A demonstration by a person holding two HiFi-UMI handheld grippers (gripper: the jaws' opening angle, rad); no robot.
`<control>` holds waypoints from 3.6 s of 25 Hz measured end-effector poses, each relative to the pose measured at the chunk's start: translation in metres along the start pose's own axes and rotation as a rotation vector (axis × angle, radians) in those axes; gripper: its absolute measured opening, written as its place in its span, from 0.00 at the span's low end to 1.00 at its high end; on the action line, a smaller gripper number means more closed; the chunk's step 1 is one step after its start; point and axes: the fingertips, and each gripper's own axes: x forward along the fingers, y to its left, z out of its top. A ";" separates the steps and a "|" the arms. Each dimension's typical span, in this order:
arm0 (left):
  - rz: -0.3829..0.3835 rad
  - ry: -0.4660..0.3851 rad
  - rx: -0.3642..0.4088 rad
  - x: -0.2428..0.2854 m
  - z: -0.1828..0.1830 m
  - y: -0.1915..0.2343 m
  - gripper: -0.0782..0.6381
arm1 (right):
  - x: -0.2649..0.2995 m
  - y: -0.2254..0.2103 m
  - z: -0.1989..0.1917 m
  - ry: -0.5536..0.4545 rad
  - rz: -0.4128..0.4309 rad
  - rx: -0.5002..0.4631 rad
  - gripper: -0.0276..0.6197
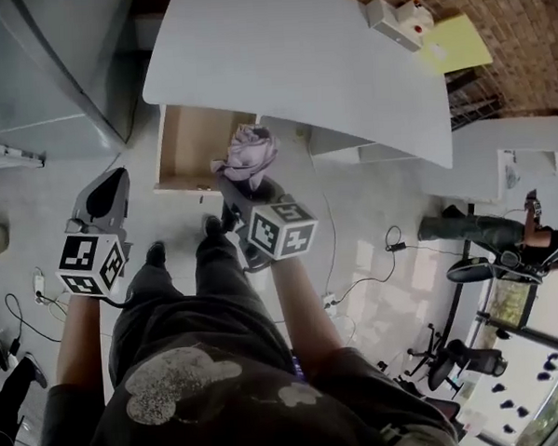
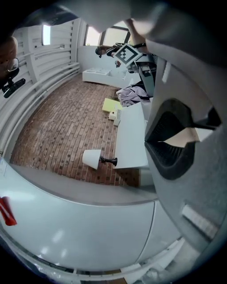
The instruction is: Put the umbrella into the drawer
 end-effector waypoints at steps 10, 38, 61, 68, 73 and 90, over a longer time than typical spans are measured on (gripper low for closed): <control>0.241 0.010 -0.063 0.034 -0.008 -0.028 0.12 | 0.055 -0.030 -0.015 0.239 0.230 -0.180 0.40; 0.396 0.038 -0.198 0.069 -0.111 0.017 0.12 | 0.233 -0.065 -0.093 0.414 0.211 -0.545 0.40; 0.386 0.100 -0.340 0.099 -0.166 0.040 0.12 | 0.307 -0.121 -0.149 0.582 0.106 -0.477 0.41; 0.383 0.107 -0.349 0.098 -0.169 0.037 0.12 | 0.310 -0.126 -0.151 0.585 0.078 -0.480 0.41; 0.383 0.107 -0.349 0.096 -0.167 0.038 0.12 | 0.311 -0.123 -0.152 0.587 0.075 -0.484 0.43; 0.359 0.055 -0.318 0.070 -0.133 0.029 0.12 | 0.269 -0.103 -0.129 0.517 0.072 -0.424 0.59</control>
